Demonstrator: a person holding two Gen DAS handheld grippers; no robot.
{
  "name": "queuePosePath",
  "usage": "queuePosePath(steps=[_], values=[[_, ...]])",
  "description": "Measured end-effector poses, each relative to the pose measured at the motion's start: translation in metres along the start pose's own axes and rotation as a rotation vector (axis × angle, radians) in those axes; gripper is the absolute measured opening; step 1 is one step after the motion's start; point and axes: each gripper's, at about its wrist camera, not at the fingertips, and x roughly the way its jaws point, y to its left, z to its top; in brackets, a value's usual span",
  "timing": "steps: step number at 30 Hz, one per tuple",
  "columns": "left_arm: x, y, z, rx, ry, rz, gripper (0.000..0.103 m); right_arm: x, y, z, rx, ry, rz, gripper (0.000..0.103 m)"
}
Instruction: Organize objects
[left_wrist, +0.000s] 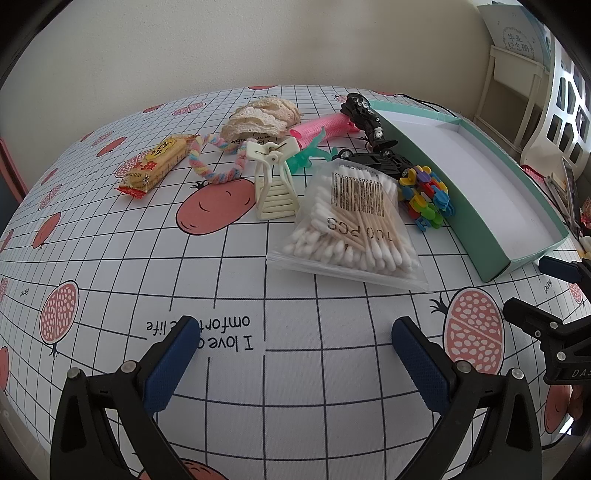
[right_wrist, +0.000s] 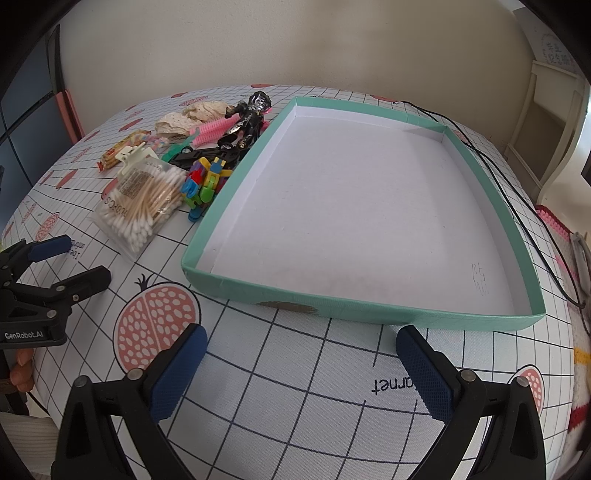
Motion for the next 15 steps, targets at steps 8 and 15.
queuePosePath(steps=[8,15], values=[[0.0000,0.0000,0.0000,0.000,0.000,0.000,0.103,0.0000,0.0000,0.0000,0.000,0.000,0.000,0.103],[-0.0001,0.0009,0.0002,0.016,0.003,-0.011,0.103,-0.0004,0.0000,0.0012,-0.002,0.012,0.000,0.103]])
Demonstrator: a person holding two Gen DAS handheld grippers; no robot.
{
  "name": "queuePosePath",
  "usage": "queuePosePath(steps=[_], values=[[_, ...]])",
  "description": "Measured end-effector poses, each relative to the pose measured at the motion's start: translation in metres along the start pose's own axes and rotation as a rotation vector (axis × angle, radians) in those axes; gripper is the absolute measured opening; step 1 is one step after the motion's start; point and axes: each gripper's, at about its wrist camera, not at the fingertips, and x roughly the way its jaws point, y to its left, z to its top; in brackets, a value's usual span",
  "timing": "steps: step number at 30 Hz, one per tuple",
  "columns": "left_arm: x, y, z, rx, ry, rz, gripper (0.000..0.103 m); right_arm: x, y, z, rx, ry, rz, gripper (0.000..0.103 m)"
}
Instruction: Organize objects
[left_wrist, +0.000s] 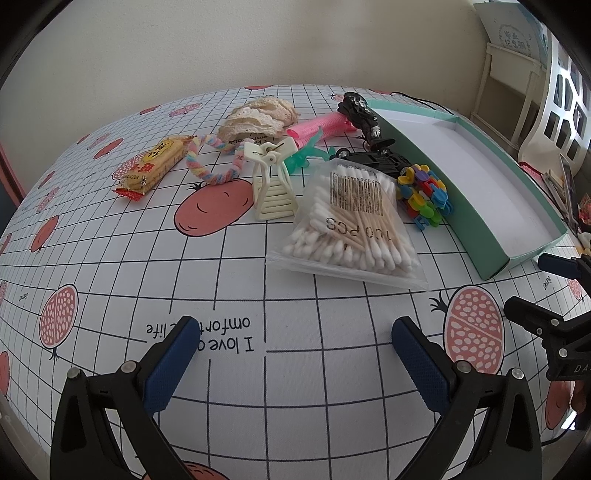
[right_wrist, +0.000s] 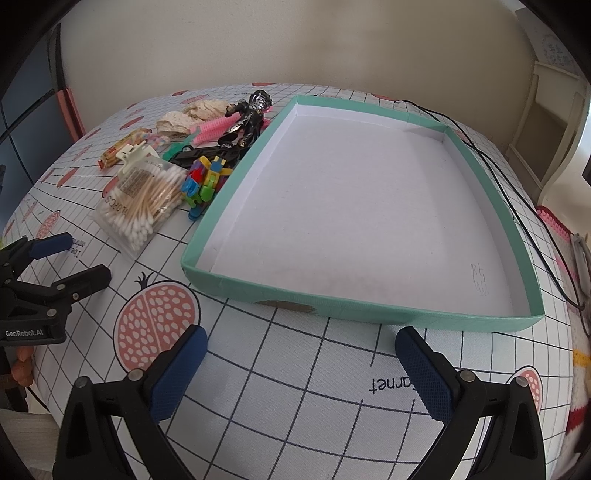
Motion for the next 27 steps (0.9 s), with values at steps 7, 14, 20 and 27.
queuePosePath(steps=[7,14,20,27], values=[[0.004,0.001,0.004,0.026,-0.011,-0.018,0.103,-0.020,-0.002,0.009,0.022,-0.054,0.024,0.103],[-0.002,-0.002,0.008,0.040,0.009,-0.057,0.103,-0.034,-0.006,0.034,0.052,-0.060,0.048,0.103],[-0.020,0.002,0.036,0.025,0.040,-0.097,0.103,-0.040,-0.002,0.056,0.060,0.034,0.059,0.103],[-0.030,0.014,0.082,-0.039,0.148,-0.083,0.103,-0.058,0.019,0.103,0.013,0.061,0.097,0.103]])
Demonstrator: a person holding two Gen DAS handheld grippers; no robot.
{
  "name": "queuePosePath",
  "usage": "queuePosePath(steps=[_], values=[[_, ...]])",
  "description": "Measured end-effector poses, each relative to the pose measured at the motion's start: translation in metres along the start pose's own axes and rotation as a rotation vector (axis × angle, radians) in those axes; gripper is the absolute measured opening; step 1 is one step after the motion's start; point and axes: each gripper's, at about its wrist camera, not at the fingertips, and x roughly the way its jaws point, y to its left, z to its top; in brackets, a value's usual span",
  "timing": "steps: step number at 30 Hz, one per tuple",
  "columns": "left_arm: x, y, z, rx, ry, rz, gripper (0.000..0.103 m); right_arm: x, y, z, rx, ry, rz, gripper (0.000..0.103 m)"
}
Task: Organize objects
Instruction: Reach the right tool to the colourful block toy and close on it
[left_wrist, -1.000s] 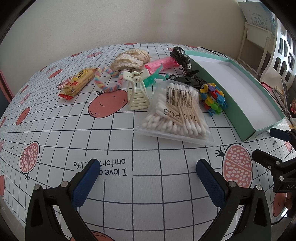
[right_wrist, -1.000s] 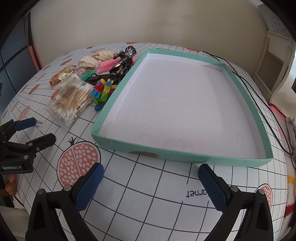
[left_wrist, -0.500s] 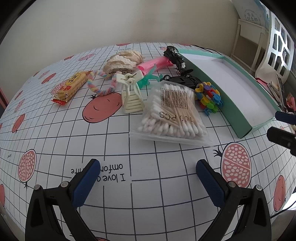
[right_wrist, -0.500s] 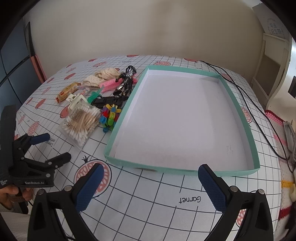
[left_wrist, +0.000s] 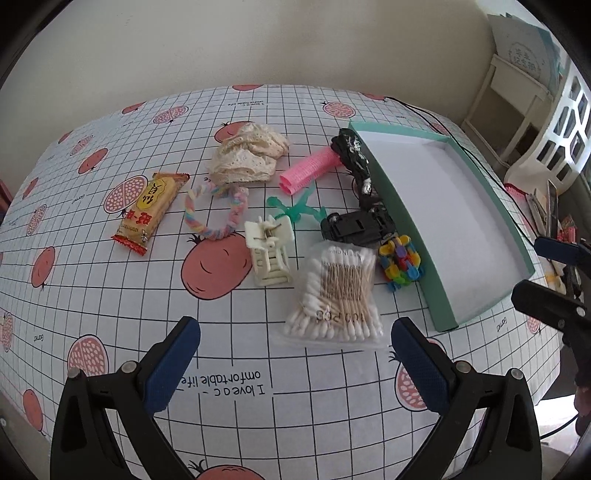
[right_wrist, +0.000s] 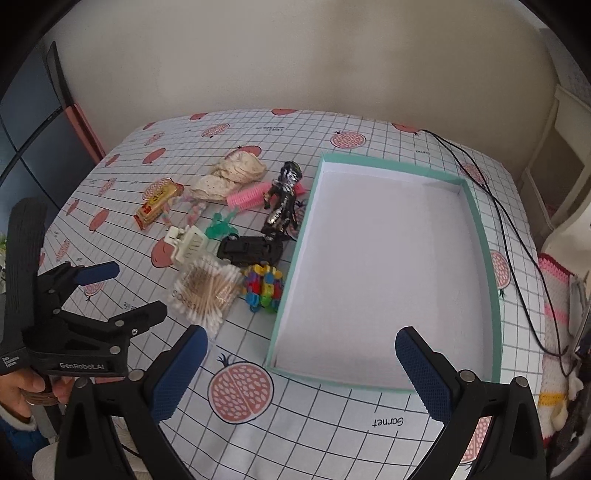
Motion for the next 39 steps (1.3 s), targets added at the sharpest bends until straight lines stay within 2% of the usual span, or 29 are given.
queuePosePath(steps=[8,13,16,20,22,24,28,33,37,39], values=[[-0.019,0.019,0.044,-0.163,0.039,0.017,0.103,-0.004,0.025,0.045,-0.037,0.032,0.018,0.103],[-0.020,0.026,0.062,-0.227,0.052,0.091,0.103,0.008,0.033,0.063,-0.033,0.069,0.015,0.103],[-0.022,0.035,0.070,-0.305,0.033,0.101,0.103,0.014,0.035,0.066,-0.018,0.053,0.023,0.103],[-0.018,0.035,0.063,-0.322,-0.007,0.116,0.103,0.030,0.034,0.055,0.011,0.044,0.079,0.103],[-0.012,0.038,0.056,-0.335,-0.018,0.125,0.103,0.034,0.035,0.050,-0.014,0.036,0.056,0.102],[-0.004,0.043,0.052,-0.355,-0.004,0.127,0.103,0.031,0.033,0.047,-0.029,-0.016,0.040,0.101],[-0.002,0.049,0.046,-0.380,-0.002,0.130,0.103,0.031,0.021,0.045,0.030,-0.033,0.067,0.101],[0.004,0.049,0.037,-0.407,0.026,0.107,0.103,0.045,0.019,0.036,0.025,0.006,0.066,0.101],[0.013,0.043,0.034,-0.410,0.060,0.084,0.103,0.054,0.020,0.032,0.019,0.034,0.104,0.101],[0.017,0.039,0.033,-0.408,0.073,0.077,0.103,0.059,0.021,0.031,0.019,0.056,0.112,0.096]])
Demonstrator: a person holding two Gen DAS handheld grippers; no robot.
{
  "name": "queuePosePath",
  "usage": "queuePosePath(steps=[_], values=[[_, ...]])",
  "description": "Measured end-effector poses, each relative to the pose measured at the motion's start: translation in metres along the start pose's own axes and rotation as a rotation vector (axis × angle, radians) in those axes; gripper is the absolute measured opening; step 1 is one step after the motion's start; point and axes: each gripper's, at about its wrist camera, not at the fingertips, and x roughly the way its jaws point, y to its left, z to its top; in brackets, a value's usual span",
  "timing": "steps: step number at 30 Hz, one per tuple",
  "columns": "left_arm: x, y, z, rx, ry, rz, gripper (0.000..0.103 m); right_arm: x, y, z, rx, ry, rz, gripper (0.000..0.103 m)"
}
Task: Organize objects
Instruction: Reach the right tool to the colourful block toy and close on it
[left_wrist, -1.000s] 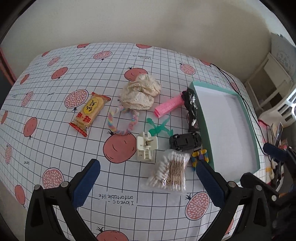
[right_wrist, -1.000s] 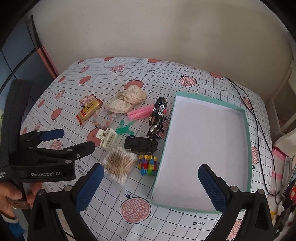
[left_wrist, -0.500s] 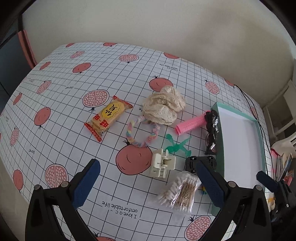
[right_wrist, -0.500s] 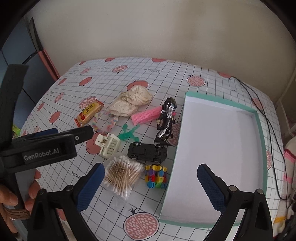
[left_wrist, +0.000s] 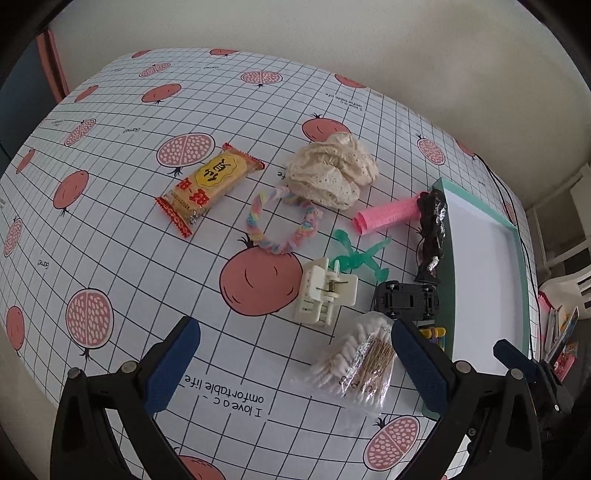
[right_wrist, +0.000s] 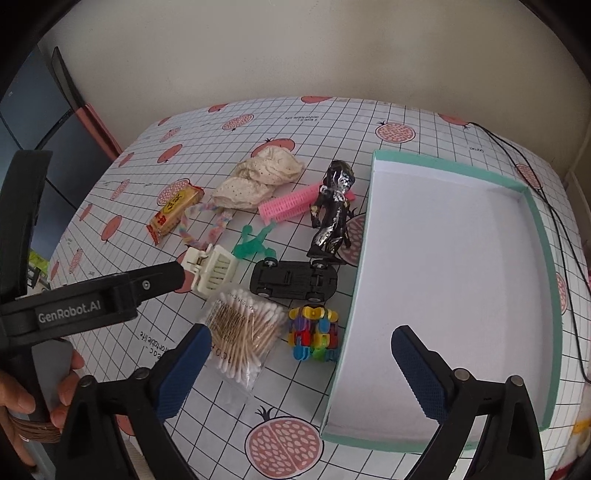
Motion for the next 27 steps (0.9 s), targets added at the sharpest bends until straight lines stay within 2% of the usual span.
queuePosePath(steps=[4,8,15,18,25,27], values=[[0.009,-0.008,-0.004,-0.004,0.041,-0.024,0.103,0.011,0.002,0.000,-0.009,0.039,-0.014,0.079],[0.017,-0.016,-0.008,0.012,0.070,-0.042,0.103,0.020,0.005,-0.001,-0.019,0.073,-0.018,0.055],[0.023,-0.016,-0.010,0.008,0.082,-0.026,0.102,0.025,0.010,0.000,-0.043,0.087,-0.027,0.031],[0.024,-0.015,-0.010,0.009,0.084,-0.018,0.102,0.026,0.013,0.002,-0.045,0.094,-0.034,0.025],[0.027,-0.020,-0.012,0.018,0.093,-0.027,0.101,0.033,0.019,0.001,-0.080,0.123,-0.088,0.020],[0.028,-0.021,-0.012,0.017,0.098,-0.029,0.096,0.034,0.020,0.002,-0.084,0.125,-0.095,0.016]])
